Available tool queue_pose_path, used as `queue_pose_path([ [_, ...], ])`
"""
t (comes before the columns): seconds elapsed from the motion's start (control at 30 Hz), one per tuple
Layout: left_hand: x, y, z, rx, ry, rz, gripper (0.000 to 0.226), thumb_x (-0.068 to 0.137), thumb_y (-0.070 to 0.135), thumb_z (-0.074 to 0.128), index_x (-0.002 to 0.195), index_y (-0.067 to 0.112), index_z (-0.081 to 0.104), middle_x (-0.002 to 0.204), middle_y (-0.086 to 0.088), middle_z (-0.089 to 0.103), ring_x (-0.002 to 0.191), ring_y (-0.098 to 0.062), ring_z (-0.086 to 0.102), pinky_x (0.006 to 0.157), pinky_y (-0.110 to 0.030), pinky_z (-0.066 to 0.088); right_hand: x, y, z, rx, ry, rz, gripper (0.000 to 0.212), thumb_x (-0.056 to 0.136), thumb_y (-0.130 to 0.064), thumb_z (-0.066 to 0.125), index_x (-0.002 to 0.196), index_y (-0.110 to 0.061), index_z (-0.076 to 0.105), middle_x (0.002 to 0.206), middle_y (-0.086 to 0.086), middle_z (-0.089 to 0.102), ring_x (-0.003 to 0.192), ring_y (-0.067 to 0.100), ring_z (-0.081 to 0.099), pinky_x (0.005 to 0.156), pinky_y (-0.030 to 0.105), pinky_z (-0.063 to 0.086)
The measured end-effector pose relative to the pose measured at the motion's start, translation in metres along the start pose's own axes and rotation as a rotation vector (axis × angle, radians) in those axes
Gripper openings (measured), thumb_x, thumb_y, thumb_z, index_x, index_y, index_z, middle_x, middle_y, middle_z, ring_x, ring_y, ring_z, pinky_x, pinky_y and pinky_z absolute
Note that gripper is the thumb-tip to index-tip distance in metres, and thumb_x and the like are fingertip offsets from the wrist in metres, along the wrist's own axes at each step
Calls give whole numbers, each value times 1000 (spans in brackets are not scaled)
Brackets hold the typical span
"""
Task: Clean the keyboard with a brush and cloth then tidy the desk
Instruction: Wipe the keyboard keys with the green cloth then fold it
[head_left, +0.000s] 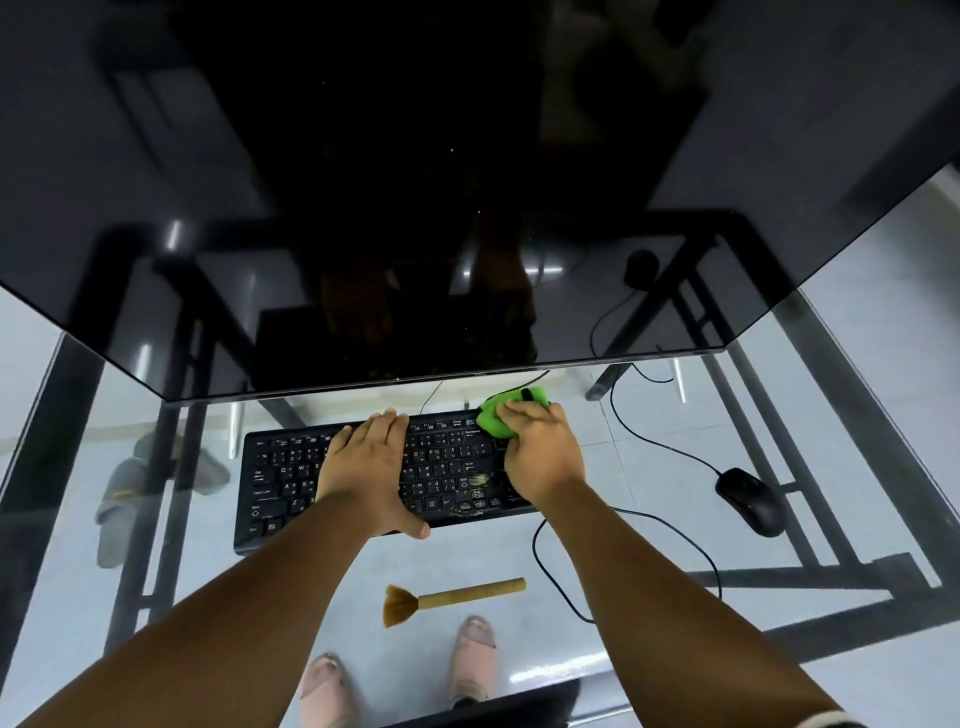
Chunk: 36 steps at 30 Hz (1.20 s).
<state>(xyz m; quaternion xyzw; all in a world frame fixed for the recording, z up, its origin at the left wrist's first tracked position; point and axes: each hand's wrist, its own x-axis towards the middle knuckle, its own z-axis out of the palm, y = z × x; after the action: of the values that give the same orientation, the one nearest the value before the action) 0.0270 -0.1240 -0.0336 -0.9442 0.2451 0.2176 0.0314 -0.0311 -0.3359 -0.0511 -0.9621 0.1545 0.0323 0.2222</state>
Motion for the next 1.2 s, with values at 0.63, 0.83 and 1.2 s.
queue_pose_path([
  [0.63, 0, 18, 0, 11, -52, -79, 152, 45, 73, 78, 152, 15, -13, 162, -5, -8, 150, -26, -2, 121, -44, 11, -33, 39, -8, -6, 98, 105, 54, 80, 1, 50, 127, -21, 65, 134, -7, 58, 115, 26, 45, 83, 37, 55],
  [0.83, 2, 19, 0, 11, -44, -73, 153, 43, 73, 78, 152, 15, -11, 162, -4, -6, 150, -25, -2, 121, -43, 11, -59, 48, 1, 33, 180, 101, 49, 77, -3, 50, 118, -19, 71, 124, -5, 66, 105, 29, 53, 81, 34, 56],
  [1.2, 0, 14, 2, -9, -16, -62, 151, 42, 77, 75, 152, 20, -11, 162, 2, -8, 150, -21, -2, 120, -43, 11, -16, 4, -4, -64, -44, -183, 64, 82, 2, 51, 140, -27, 52, 145, -13, 48, 124, 22, 39, 102, 33, 47],
])
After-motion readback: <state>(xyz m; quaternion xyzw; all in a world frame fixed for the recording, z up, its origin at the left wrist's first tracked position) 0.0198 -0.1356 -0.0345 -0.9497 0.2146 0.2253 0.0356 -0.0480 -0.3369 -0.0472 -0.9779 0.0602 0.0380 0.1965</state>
